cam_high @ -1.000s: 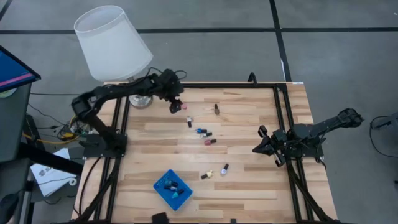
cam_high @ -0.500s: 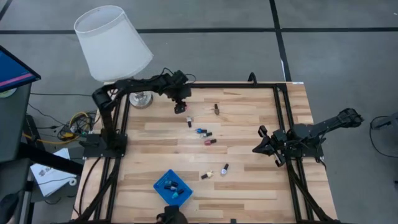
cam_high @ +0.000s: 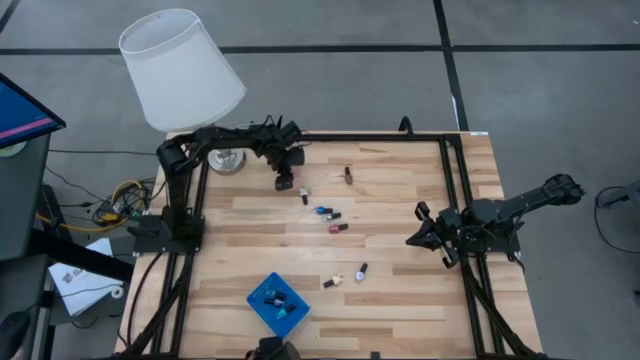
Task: Pick & Place Nail Polish
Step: Put the pink nail polish bottle in the blue bin, then put the top left white nail polish bottle in the blue bin
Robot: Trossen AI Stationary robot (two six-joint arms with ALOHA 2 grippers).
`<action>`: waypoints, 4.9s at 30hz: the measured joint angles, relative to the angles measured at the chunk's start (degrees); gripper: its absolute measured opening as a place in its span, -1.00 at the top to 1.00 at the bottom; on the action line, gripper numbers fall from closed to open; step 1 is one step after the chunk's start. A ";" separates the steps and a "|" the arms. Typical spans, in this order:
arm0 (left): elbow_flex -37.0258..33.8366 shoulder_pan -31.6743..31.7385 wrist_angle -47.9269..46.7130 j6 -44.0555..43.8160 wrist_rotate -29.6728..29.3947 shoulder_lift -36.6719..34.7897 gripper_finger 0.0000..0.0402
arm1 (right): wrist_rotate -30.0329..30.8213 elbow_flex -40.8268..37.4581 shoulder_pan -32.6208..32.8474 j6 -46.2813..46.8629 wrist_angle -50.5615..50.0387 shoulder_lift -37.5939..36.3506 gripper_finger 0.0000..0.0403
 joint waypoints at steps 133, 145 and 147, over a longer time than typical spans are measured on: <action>-3.93 -23.39 9.68 -65.89 -20.45 -17.61 0.19 | 0.00 -0.01 -0.02 0.01 0.07 -0.02 1.00; -3.96 -24.30 9.47 -90.16 -19.17 -9.84 -0.15 | 0.00 -0.02 -0.02 0.00 -0.02 -0.02 1.00; -3.96 -24.31 9.32 -92.85 -18.98 -9.88 -0.18 | 0.02 0.00 -0.02 0.00 -0.04 -0.01 1.00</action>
